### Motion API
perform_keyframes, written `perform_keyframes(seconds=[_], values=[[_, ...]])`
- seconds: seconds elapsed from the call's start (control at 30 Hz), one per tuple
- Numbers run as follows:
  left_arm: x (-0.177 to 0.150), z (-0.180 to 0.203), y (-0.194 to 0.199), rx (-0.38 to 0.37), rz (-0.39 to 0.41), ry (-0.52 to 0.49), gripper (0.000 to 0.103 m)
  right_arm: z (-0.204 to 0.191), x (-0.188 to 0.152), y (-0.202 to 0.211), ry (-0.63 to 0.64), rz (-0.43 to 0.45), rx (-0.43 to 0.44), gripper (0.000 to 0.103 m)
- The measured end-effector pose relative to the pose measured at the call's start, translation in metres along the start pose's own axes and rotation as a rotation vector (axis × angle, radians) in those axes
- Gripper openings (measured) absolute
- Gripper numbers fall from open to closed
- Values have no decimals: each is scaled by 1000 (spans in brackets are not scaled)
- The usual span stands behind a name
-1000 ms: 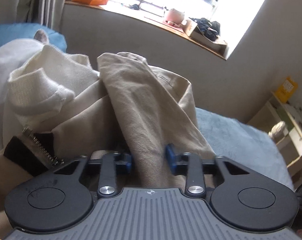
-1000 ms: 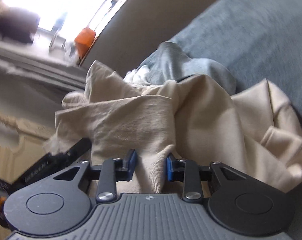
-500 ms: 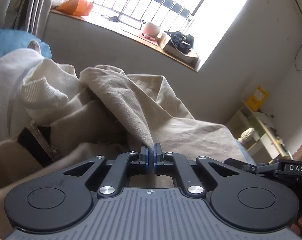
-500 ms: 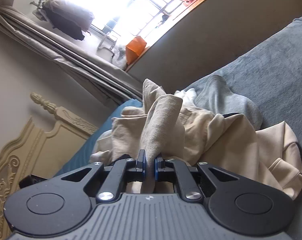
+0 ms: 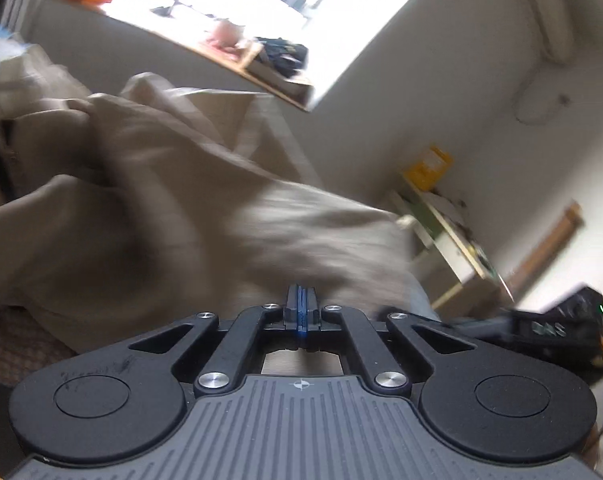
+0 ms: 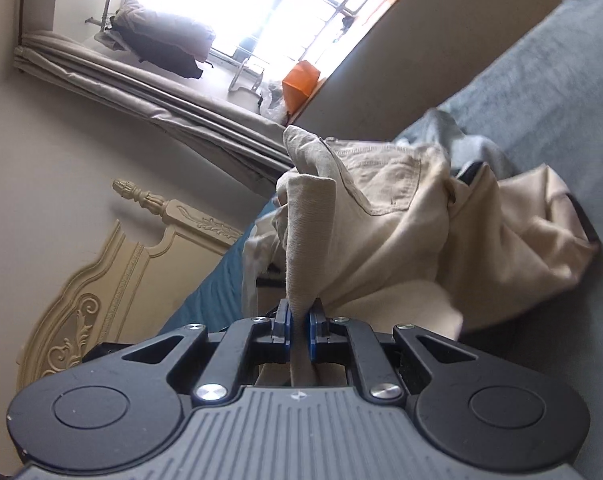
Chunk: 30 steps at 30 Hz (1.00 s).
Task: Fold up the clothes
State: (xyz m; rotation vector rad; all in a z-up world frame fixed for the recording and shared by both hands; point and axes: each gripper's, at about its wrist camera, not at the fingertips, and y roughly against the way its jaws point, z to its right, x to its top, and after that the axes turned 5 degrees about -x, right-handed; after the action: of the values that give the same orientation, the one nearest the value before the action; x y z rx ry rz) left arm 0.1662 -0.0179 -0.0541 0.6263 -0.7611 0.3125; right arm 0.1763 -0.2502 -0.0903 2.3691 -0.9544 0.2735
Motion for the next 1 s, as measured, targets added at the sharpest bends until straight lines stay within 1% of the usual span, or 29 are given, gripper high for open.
perform_keyframes(seconds=[0.03, 0.07, 0.1, 0.17, 0.2, 0.3, 0.33, 0.37, 0.4, 0.43, 0.47, 0.5, 0.53, 0.57, 0.6, 0.63, 0.67, 0.7, 0.73, 0.77, 0.8, 0.87, 0.93, 1.0], values=[[-8, 11, -1, 9, -9, -24, 0, 6, -5, 8, -11, -2, -2, 9], [-15, 15, -2, 4, -17, 5, 0, 12, -9, 16, -21, -4, -4, 7], [-21, 15, -3, -3, -28, 54, 0, 18, -14, 23, -32, -5, -6, 7], [-32, 15, -4, 23, -48, 100, 0, 29, -23, 39, -53, -9, -9, 6], [-36, 16, -4, 41, -58, 105, 0, 35, -27, 47, -64, -11, -11, 4], [-42, 18, 2, 101, -78, 92, 0, 53, -41, 70, -96, -16, -17, 4], [-40, 17, 5, 133, -70, 74, 3, 57, -41, 73, -76, -27, -58, 4], [-36, 16, 7, 163, -67, 59, 17, 59, -39, 73, -54, -47, -96, 5], [-31, 13, 8, 191, -68, 46, 37, 61, -36, 73, -31, -68, -132, 6], [-28, 11, 10, 218, -63, 38, 46, 60, -33, 71, -9, -76, -158, 6], [-26, 8, 13, 244, -55, 32, 60, 59, -29, 70, 13, -82, -182, 6], [-23, 7, 13, 276, -44, 19, 70, 57, -26, 68, 35, -89, -206, 8], [-17, 3, 12, 314, -34, 4, 74, 53, -21, 65, 63, -84, -227, 10], [-12, -1, 14, 349, -22, -12, 79, 48, -16, 59, 92, -81, -245, 16], [-6, -5, 14, 376, -4, -24, 84, 40, -11, 50, 128, -74, -262, 31], [1, -10, 13, 398, 16, -34, 86, 32, -5, 42, 164, -66, -279, 40], [8, -16, 11, 420, 38, -41, 92, 23, -2, 31, 205, -61, -284, 49], [15, -23, 10, 441, 59, -46, 98, 12, 2, 16, 251, -58, -296, 56], [22, -30, 7, 459, 77, -60, 99, 2, 7, 1, 297, -55, -309, 60], [29, -36, 4, 476, 92, -79, 99, -9, 12, -14, 343, -53, -321, 71], [35, -42, -1, 490, 98, -98, 100, -19, 16, -29, 389, -50, -333, 79], [44, -55, -12, 506, 79, -122, 99, -32, 25, -61, 418, -38, -361, 82], [55, -71, -25, 509, 25, -107, 91, -45, 34, -93, 445, -25, -389, 84], [63, -87, -34, 500, -25, -57, 67, -51, 42, -121, 440, -34, -431, 83]])
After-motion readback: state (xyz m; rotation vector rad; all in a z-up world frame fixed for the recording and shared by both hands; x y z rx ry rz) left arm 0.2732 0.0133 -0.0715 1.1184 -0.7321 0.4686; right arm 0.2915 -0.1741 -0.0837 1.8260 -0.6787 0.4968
